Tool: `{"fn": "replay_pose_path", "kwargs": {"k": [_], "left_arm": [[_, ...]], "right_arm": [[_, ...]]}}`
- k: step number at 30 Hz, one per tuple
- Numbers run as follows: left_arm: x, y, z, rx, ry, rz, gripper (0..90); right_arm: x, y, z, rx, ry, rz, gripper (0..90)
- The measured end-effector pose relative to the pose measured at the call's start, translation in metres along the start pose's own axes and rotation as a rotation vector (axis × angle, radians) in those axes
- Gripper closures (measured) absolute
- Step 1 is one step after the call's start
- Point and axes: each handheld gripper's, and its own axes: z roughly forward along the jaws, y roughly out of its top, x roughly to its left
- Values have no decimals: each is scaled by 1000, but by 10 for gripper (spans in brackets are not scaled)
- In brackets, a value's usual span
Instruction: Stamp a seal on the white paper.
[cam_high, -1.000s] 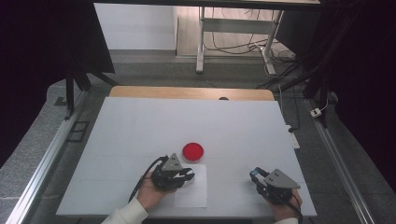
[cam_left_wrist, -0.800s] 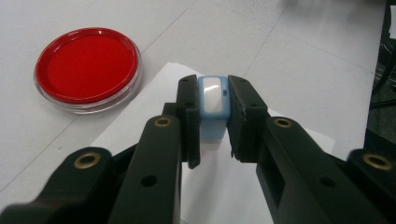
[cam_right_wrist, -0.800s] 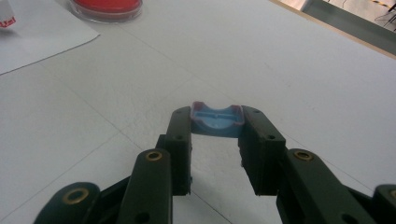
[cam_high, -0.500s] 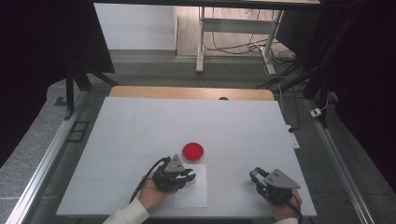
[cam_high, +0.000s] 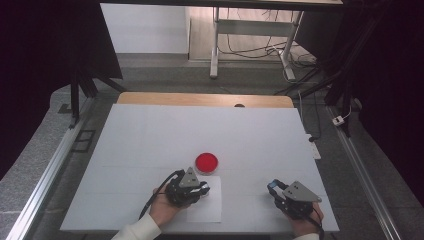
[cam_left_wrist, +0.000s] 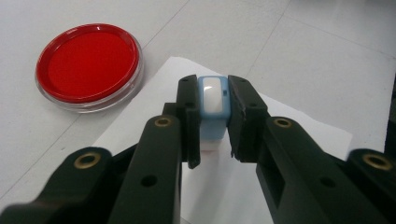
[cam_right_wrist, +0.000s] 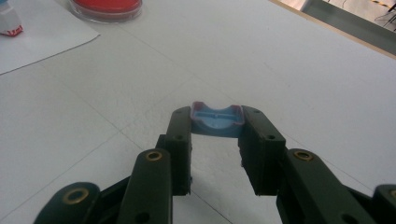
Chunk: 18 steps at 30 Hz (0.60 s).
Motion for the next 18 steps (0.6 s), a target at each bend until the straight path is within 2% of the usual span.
{"fn": "replay_pose_path", "kwargs": {"k": [14, 18], "left_arm": [[-2, 0, 1, 7, 9, 6, 753], [-2, 2, 1, 22, 14, 15, 754]], "right_arm": [[0, 0, 0, -1, 0, -1, 649], [0, 0, 0, -1, 0, -1, 649]]}}
